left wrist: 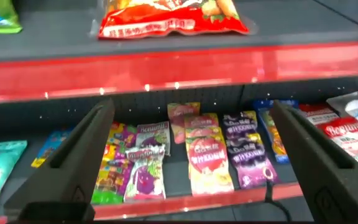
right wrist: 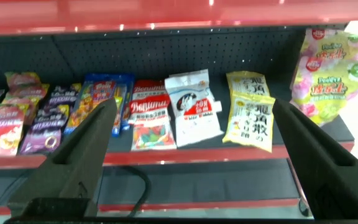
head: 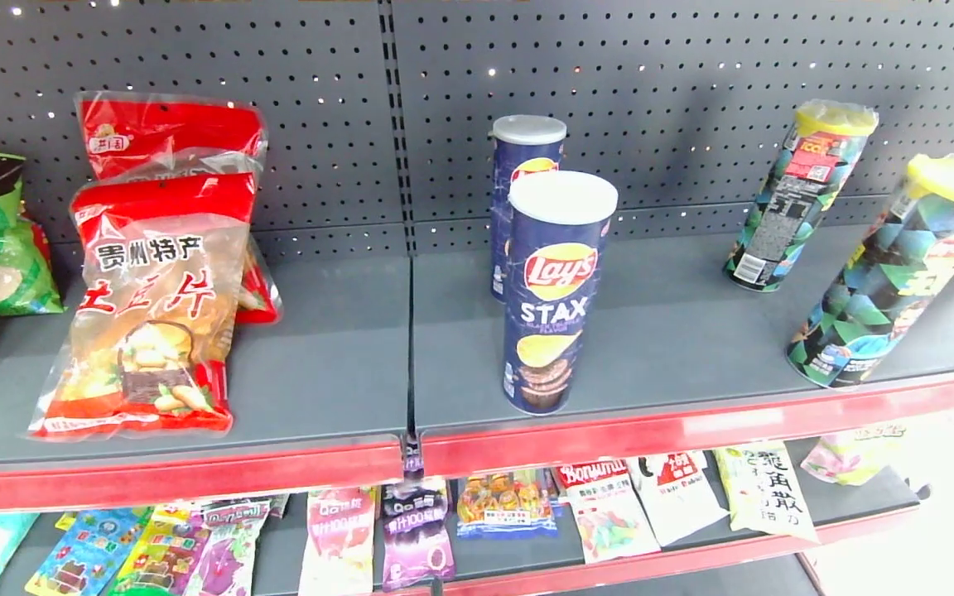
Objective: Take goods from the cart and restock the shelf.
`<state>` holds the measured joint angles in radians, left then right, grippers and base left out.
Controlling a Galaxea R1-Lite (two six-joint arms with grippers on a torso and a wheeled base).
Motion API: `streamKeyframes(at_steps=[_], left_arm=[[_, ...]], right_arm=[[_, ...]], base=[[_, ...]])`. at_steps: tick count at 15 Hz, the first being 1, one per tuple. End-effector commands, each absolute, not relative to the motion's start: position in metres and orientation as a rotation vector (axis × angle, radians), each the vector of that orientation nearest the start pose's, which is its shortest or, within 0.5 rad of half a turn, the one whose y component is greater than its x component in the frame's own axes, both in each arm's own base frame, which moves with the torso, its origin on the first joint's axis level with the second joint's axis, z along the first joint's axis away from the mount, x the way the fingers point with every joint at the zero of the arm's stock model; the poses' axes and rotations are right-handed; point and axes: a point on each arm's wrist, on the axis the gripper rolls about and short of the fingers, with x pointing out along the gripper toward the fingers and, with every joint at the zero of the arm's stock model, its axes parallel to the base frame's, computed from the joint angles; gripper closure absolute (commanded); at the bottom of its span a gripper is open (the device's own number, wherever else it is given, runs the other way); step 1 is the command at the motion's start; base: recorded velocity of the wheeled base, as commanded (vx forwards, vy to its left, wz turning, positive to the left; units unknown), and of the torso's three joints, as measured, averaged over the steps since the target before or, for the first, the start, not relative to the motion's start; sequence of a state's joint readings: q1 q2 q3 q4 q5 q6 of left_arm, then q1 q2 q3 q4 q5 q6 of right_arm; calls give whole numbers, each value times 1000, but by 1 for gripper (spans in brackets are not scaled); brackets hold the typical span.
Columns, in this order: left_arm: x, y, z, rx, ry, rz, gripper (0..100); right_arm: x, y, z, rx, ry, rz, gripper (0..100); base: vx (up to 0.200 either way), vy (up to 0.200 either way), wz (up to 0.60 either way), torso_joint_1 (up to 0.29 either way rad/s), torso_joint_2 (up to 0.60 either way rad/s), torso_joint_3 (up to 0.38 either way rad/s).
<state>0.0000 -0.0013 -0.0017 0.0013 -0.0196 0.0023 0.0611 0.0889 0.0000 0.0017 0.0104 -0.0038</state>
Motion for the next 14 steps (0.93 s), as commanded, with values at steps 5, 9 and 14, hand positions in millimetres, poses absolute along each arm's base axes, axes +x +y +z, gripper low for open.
streamKeyframes(at_steps=[5,9,14], left_arm=[[-23,0,76,3,0,-20,0],[-23,0,76,2,0,-20,0],[-23,0,76,3,0,-20,0]], right_arm=[[-16,-1,77,-10,92,74,0],[-16,-1,77,-11,92,74,0],[-16,-1,77,-8,92,74,0]], base=[[0,-160,0,3,-1,2],[0,-200,0,8,4,-1],[0,-200,0,3,4,1]])
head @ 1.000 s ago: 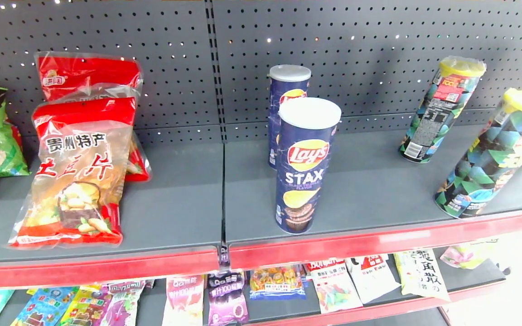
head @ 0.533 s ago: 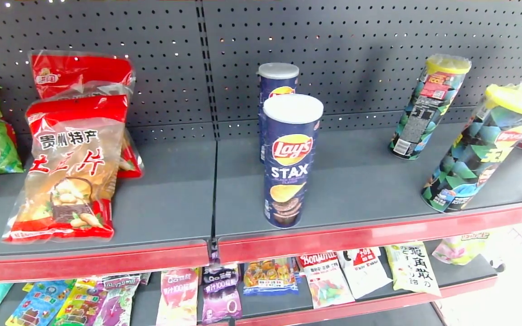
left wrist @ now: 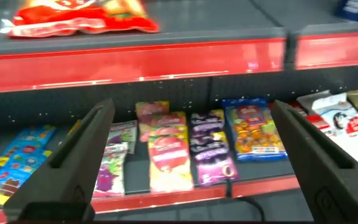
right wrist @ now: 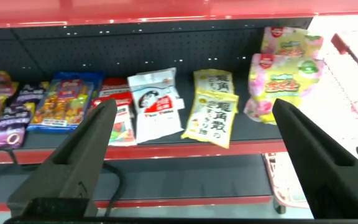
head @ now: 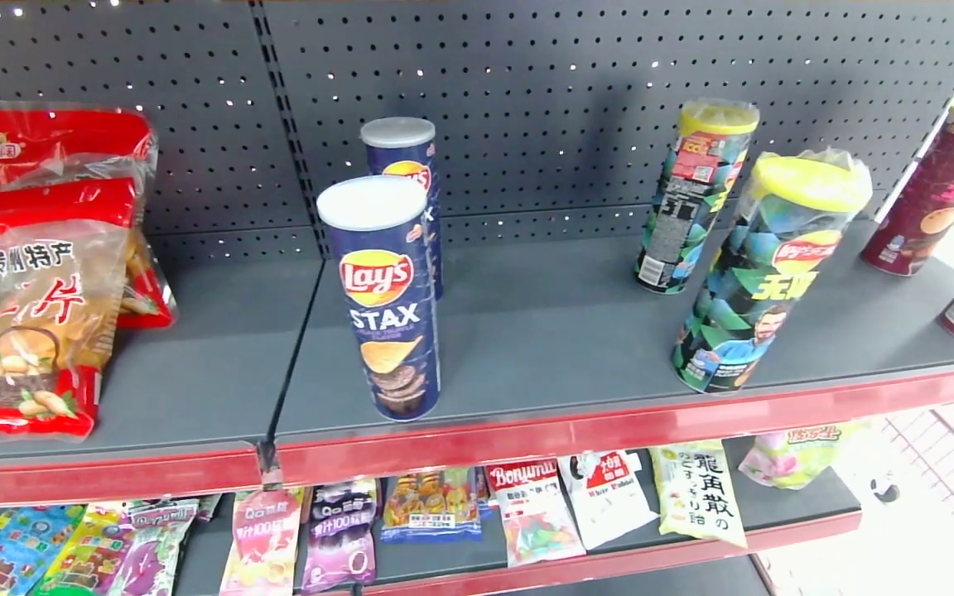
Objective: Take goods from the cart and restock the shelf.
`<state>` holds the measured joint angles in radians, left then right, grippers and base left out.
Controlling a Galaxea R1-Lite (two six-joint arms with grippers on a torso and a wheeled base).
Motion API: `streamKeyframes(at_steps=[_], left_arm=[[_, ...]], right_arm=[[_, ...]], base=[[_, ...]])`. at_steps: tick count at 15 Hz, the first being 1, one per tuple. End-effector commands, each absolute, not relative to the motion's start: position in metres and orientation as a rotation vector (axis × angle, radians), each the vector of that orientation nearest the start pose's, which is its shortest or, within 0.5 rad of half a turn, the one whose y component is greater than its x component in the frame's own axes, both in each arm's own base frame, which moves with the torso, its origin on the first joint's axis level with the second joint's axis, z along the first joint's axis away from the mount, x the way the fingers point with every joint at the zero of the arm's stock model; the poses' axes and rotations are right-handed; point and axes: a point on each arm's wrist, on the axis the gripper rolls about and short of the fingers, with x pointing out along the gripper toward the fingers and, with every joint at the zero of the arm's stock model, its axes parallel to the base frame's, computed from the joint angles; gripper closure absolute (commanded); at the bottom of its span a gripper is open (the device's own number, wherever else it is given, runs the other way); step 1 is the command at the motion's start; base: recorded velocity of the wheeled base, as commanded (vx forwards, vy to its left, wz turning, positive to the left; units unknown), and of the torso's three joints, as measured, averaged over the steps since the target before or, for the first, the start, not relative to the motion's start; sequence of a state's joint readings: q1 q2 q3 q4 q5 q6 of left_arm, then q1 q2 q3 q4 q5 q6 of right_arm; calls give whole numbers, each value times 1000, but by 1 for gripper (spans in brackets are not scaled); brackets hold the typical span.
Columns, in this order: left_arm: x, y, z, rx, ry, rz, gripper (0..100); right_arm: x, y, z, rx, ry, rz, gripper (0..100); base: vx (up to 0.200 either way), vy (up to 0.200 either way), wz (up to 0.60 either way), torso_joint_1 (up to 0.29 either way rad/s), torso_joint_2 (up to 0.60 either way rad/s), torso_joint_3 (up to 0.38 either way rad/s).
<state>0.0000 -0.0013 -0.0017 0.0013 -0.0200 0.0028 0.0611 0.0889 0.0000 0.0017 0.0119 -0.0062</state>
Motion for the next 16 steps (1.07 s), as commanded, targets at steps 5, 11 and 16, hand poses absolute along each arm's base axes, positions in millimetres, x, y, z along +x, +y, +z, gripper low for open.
streamKeyframes(at_steps=[5,11,16], left_arm=[[-23,0,76,2,0,-20,0],[-23,0,76,2,0,-21,0],[-23,-1,76,0,0,-23,0]], right_arm=[[-16,-1,77,-10,92,72,0],[-16,-1,77,-10,92,71,0],[-16,-1,77,-13,92,71,0]], base=[[0,-200,0,2,1,4],[-67,-200,0,1,4,5],[0,0,0,0,0,0]])
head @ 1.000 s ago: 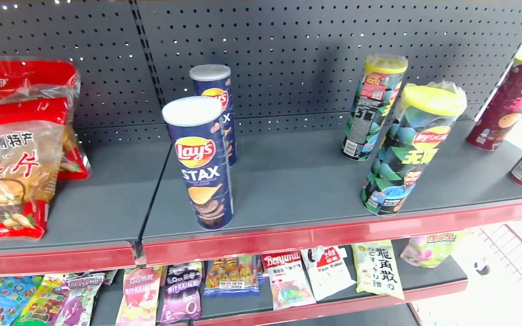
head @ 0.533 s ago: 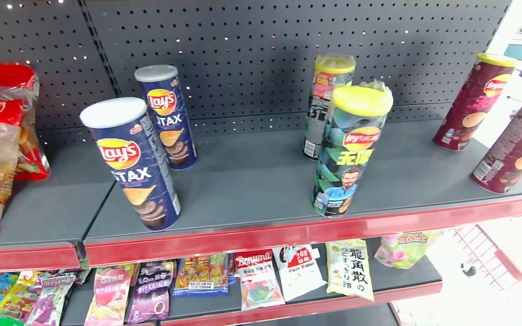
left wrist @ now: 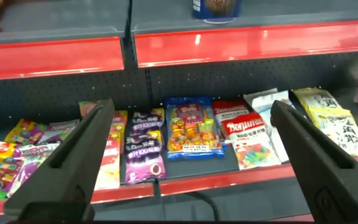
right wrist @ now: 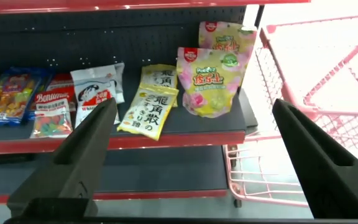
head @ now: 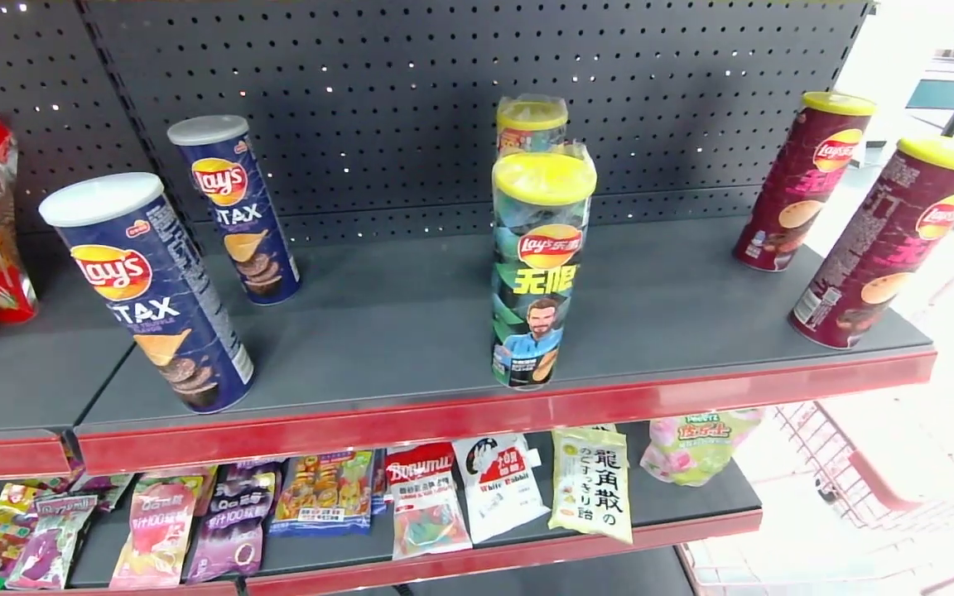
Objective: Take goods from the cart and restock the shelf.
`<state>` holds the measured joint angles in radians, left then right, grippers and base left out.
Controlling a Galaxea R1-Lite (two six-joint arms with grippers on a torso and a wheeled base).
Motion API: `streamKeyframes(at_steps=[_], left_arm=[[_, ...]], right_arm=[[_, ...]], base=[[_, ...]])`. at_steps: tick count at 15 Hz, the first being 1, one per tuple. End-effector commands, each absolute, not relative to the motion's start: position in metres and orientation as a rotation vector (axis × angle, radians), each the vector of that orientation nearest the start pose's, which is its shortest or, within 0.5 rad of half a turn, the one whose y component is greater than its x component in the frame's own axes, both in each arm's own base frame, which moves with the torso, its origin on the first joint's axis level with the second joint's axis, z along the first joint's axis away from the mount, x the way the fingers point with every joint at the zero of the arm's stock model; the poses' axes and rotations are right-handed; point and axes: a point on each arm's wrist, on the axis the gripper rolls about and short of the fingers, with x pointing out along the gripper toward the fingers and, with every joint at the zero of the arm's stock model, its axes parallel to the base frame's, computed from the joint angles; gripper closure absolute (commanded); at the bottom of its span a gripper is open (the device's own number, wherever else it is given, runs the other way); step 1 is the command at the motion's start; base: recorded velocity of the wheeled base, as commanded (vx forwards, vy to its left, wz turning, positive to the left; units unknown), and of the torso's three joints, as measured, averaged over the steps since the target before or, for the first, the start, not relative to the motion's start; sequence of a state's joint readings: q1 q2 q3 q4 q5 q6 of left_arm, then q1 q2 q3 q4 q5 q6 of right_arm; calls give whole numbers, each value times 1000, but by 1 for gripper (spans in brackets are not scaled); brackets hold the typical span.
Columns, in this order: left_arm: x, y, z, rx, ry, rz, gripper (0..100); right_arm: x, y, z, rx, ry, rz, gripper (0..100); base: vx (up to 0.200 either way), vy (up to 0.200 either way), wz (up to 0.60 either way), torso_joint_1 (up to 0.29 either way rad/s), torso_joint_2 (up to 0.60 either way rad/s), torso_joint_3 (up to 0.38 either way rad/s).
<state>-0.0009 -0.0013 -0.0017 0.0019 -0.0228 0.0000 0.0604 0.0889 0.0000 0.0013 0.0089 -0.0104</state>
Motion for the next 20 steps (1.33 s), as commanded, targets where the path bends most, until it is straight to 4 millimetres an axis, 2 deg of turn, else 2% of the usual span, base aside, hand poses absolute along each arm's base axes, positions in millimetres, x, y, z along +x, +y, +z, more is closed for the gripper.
streamKeyframes(at_steps=[1,3,20], left_arm=[[-23,-1,76,0,0,-23,0],[-23,-1,76,0,0,-23,0],[-23,-1,76,2,0,-23,0]], right_arm=[[-16,-1,77,-13,92,71,0],[-16,-1,77,-10,92,71,0],[-16,-1,77,-7,92,71,0]], base=[[0,0,600,2,7,7],[0,0,600,2,5,2],[0,0,0,0,0,0]])
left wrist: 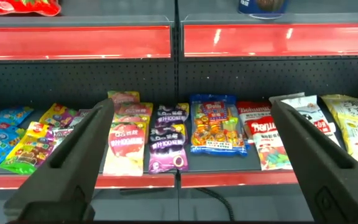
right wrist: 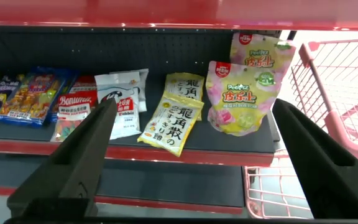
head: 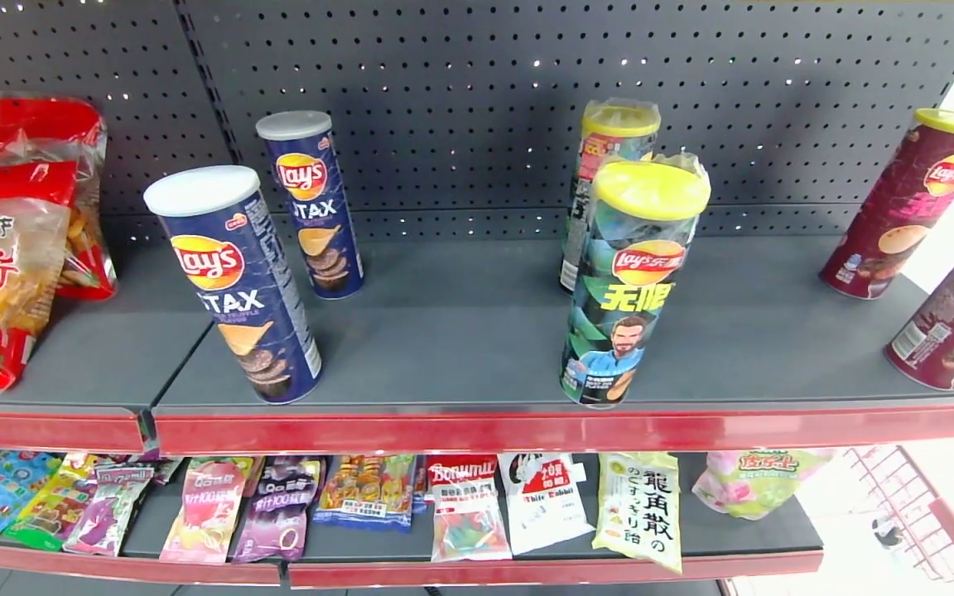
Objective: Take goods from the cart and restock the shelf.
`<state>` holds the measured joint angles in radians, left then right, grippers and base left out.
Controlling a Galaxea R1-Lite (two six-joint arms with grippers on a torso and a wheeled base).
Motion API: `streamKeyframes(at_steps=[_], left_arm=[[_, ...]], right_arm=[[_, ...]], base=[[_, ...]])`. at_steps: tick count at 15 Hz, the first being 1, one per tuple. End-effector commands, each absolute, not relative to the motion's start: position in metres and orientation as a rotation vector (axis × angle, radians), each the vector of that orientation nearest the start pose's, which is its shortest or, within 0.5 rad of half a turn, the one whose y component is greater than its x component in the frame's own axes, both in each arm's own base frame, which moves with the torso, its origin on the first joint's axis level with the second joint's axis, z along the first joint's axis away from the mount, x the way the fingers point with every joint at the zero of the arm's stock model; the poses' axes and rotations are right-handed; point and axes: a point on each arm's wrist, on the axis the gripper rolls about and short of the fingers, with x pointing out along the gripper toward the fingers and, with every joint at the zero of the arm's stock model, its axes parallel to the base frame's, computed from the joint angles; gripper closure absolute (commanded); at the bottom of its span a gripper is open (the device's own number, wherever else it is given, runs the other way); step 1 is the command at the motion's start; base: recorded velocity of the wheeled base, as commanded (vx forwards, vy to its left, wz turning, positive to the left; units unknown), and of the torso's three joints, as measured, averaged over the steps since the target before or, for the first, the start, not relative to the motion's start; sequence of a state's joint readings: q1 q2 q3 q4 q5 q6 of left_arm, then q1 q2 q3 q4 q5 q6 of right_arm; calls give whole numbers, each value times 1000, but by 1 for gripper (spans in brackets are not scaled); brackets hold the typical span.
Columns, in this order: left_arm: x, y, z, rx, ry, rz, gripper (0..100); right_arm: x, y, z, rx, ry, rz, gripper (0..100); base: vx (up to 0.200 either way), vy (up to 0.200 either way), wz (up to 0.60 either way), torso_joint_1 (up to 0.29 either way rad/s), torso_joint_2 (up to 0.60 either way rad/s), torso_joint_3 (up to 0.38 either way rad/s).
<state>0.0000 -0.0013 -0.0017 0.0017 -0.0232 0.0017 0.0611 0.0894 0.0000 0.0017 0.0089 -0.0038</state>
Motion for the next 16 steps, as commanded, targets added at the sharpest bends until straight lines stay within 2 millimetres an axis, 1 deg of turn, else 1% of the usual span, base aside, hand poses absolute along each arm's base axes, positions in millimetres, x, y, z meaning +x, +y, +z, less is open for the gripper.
streamKeyframes(at_steps=[1,2,16], left_arm=[[-23,-1,76,2,0,-23,0],[-23,-1,76,2,0,-23,0],[-23,-1,76,2,0,-23,0]], right_arm=[[-16,-1,77,-7,92,71,0],[-16,-1,77,-7,92,71,0],[-16,-1,77,-7,92,71,0]], base=[[0,0,0,0,0,0],[0,0,-600,2,-2,7],[0,0,0,0,0,0]])
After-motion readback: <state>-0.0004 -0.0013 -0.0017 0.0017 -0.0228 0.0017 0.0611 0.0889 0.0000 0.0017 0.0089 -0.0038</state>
